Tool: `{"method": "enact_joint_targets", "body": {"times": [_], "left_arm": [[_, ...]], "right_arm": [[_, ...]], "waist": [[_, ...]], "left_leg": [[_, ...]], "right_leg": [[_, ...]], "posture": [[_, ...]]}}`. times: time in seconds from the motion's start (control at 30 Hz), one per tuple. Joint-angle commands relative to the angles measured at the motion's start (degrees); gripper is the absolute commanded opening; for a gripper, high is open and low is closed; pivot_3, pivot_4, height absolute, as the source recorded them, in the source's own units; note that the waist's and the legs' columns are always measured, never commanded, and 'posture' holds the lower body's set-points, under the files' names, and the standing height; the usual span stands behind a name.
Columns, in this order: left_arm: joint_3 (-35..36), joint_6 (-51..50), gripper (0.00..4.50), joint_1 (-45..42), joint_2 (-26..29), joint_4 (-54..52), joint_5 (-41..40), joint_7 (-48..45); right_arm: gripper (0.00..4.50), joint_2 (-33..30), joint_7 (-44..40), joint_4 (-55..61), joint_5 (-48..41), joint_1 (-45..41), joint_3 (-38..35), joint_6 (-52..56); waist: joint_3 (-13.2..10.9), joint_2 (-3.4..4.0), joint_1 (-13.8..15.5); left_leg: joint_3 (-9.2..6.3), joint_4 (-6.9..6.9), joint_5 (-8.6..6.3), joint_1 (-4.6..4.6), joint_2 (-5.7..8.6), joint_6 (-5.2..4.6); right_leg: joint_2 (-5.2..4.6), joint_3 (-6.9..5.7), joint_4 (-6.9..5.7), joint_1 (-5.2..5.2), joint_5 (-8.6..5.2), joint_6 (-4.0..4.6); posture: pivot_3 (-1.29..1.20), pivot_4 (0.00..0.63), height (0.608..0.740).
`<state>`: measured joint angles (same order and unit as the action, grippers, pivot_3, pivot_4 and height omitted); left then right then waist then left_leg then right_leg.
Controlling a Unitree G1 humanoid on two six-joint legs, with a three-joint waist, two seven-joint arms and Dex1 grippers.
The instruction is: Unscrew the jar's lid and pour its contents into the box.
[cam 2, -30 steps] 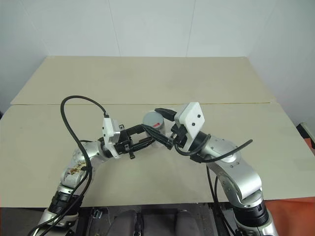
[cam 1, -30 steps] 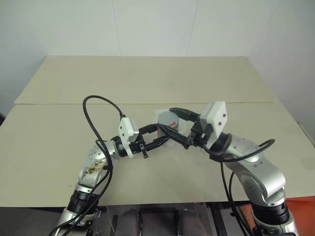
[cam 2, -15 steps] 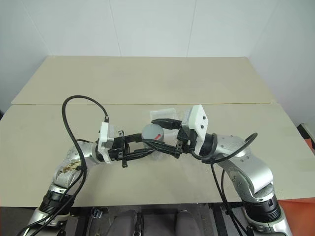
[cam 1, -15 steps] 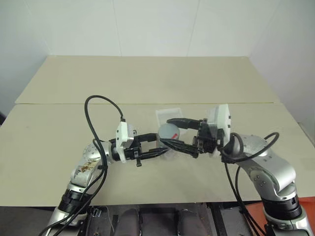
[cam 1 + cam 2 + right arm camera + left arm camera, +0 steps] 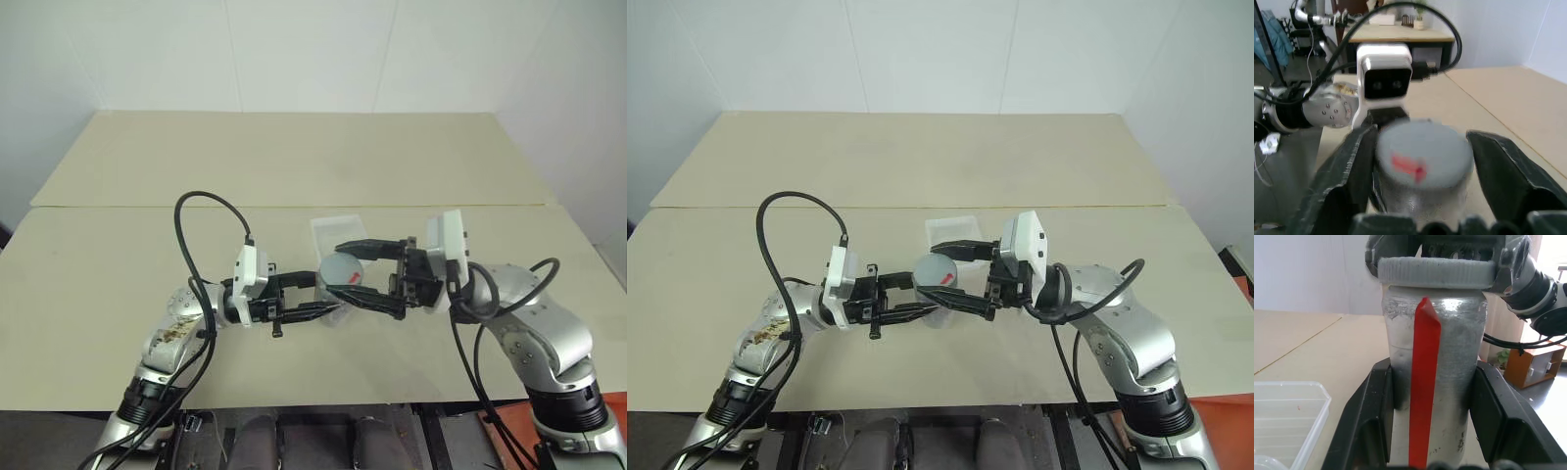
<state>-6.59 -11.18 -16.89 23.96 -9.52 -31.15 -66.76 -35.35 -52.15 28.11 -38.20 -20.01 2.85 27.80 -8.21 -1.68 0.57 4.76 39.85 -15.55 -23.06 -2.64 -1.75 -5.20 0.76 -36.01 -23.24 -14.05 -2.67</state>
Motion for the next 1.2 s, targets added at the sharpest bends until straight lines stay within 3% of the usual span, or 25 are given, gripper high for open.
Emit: {"method": "enact_joint_targets", "body": {"times": [0.03,0.6,1.2], "left_arm": [[0.93,1.01,1.84,-0.73,-0.2,-2.32,-1.29,-0.29],[-0.12,0.54,1.84,-1.61,-0.2,-1.35,0.71,1.56],[-0.18,1.35,1.84,-1.42,-0.62,-1.36,1.5,2.03]], "right_arm": [[4.45,0.33,1.65,0.84,0.7,-0.12,-2.37,-1.17],[4.45,2.57,9.11,6.35,1.33,0.03,-2.32,1.16],[4.45,3.23,9.27,4.51,2.55,-2.33,-1.0,2.34]], "waist": [[0.0,0.0,-0.01],[0.0,0.0,-0.03],[0.0,0.0,-0.01]], "left_leg": [[0.0,0.0,0.0,0.0,0.0,0.0],[0.0,0.0,0.0,0.01,-0.01,0.0],[0.0,0.0,0.0,0.0,-0.01,0.0]], "right_leg": [[0.01,0.0,0.0,0.0,0.0,0.0],[0.02,0.0,-0.02,0.0,0.0,0.0],[0.02,0.0,-0.01,-0.01,0.0,0.0]], "posture": [[0.0,0.15,0.74],[0.0,0.15,0.74],[0.0,0.15,0.74]]}}
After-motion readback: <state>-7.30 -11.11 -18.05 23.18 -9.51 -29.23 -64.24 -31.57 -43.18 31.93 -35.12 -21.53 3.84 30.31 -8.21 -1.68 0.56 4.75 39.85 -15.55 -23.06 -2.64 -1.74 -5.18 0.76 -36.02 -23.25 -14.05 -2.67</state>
